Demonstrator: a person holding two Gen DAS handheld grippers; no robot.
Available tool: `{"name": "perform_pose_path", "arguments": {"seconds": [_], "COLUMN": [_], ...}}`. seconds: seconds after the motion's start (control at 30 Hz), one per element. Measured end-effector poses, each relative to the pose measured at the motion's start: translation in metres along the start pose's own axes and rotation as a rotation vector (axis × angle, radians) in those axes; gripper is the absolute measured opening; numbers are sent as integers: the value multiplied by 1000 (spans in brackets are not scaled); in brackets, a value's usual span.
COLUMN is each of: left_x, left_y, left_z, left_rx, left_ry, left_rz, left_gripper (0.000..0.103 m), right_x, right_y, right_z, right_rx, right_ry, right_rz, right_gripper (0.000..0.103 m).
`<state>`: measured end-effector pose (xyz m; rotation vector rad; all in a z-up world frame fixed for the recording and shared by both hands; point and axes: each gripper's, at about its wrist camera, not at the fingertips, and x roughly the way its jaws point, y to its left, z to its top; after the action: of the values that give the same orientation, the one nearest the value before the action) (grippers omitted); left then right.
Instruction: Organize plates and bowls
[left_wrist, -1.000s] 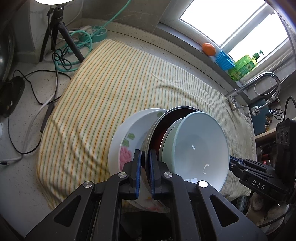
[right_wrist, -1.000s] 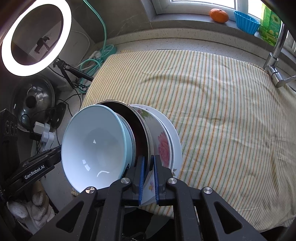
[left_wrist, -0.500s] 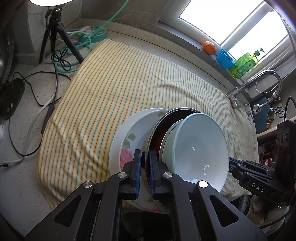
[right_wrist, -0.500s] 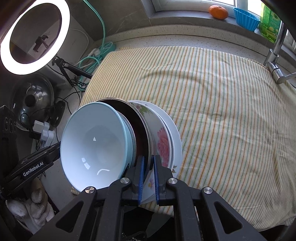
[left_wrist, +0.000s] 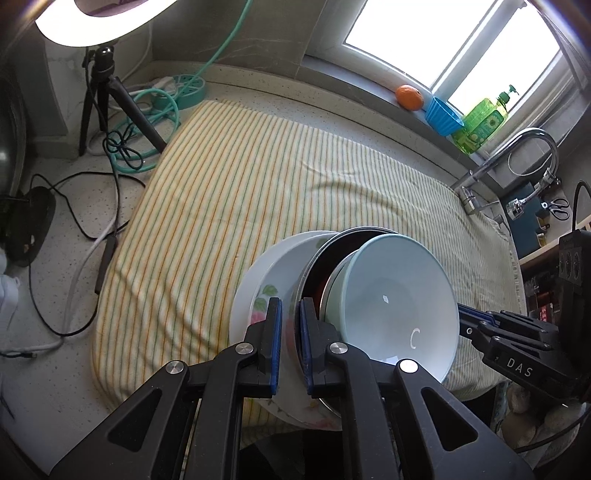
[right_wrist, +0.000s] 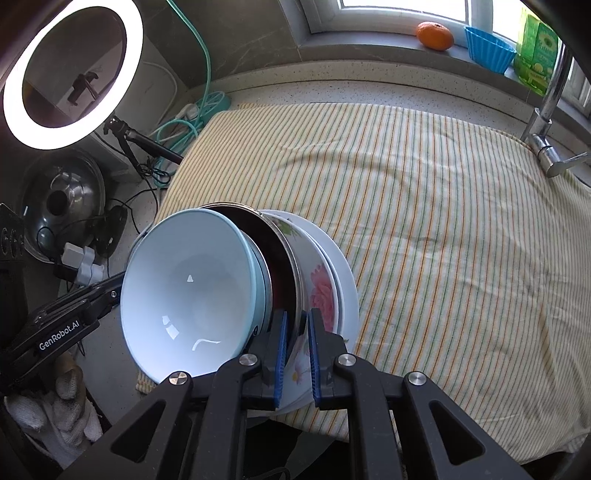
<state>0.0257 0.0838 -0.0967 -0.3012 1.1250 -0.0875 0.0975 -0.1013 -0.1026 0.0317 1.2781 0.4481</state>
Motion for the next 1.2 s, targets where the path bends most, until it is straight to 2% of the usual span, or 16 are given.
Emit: {"name": "perform_pose_path", "arguments": {"seconds": [0.2, 0.37, 0.47, 0.63, 0.83, 0.9, 0.97, 1.0, 1.03, 1.07, 1.2], "left_x": [-8, -19, -31, -40, -47, -48, -51, -53, -55, -56, -57], "left_y": [4, 7, 3, -6, -29, -37, -43, -45, -46, -47, -48], "left_z": [1, 0, -4, -13, -27, -31, -34, -35, -36, -37, -39], "left_rx": [47, 36, 44, 23, 50, 75, 91, 95, 98, 99, 88], "left_ry": [-29, -48, -91, -113, -128, -135, -144, -151, -161, -169, -166], "left_rz": [30, 43, 79, 94, 98, 105, 114, 118, 123, 128, 131], "left_gripper": [9, 9, 9, 9, 10, 19, 32, 37, 47, 53, 59], "right_x": [-12, -18, -23, -36, -54, -60, -64, -66, -68, -69, -71], "right_y": [1, 1, 4, 10, 15, 16, 19, 21, 21, 22, 21], "right_z": [-4, -7, -8, -17, -33, -38, -43, -45, -47, -48, -49], "right_rx": [6, 32, 15, -31, -76, -87, -106, -112, -119, -123, -120], "right_ry": [-43, -67, -100, -149, -205, -227, -252, -266, -279, -286, -289], "right_rz": [-37, -38, -47, -66, -93, -103, -124, -132, -137, -141, -138], "right_gripper": [11, 11, 11, 11, 20, 24, 44, 49, 57, 60, 65]}}
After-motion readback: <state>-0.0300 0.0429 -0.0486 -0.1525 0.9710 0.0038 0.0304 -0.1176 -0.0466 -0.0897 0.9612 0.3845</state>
